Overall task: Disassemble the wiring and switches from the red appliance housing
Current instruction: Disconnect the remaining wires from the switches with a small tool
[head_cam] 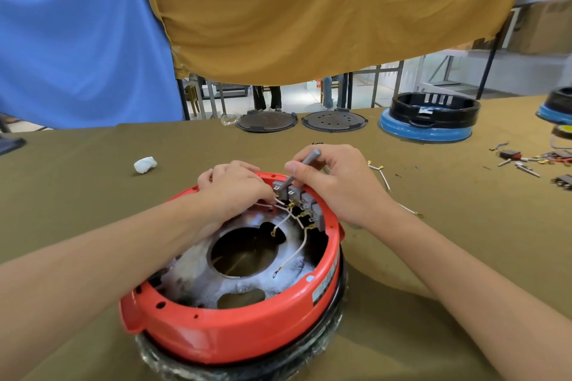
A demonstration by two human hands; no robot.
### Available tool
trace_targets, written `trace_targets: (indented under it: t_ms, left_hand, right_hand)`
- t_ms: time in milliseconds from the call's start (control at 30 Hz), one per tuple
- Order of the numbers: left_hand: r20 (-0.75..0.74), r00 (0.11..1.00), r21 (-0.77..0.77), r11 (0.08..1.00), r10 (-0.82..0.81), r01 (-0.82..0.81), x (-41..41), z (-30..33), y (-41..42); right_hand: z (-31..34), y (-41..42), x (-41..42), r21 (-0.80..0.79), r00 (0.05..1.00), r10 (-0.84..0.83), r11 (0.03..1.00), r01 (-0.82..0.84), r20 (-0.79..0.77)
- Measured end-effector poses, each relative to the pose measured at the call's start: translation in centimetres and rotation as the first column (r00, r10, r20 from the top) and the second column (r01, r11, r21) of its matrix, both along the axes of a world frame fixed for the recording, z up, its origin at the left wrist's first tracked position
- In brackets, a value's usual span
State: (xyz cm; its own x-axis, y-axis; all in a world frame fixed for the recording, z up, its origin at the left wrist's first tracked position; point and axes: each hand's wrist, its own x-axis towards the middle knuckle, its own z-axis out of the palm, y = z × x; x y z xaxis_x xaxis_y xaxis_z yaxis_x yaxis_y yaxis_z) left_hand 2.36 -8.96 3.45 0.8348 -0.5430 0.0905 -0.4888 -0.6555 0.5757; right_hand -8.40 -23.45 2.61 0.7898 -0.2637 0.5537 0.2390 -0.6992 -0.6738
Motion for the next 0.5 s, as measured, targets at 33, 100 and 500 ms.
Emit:
trace_targets:
  t_ms: [33, 100, 500]
  left_hand:
    - [0.002, 1.0, 0.003, 1.0, 0.0, 0.0, 0.01, 0.04, -0.02]
    - [0.009, 1.0, 0.016, 1.0, 0.0, 0.0, 0.05, 0.07, -0.06]
    - [0.012, 0.999, 0.013, 0.999, 0.031, -0.031, 0.48, -0.19, -0.3]
  right_hand:
    - [-0.01, 0.04, -0.01, 0.006, 1.0, -0.002, 1.0, 0.002, -0.002]
    - [-0.03, 0.14, -0.2, -0.018, 1.0, -0.001, 1.0, 0.002, 0.008]
    - [0.52, 0.33, -0.83, -0.229, 0.999, -0.008, 0.974, -0.003, -0.047]
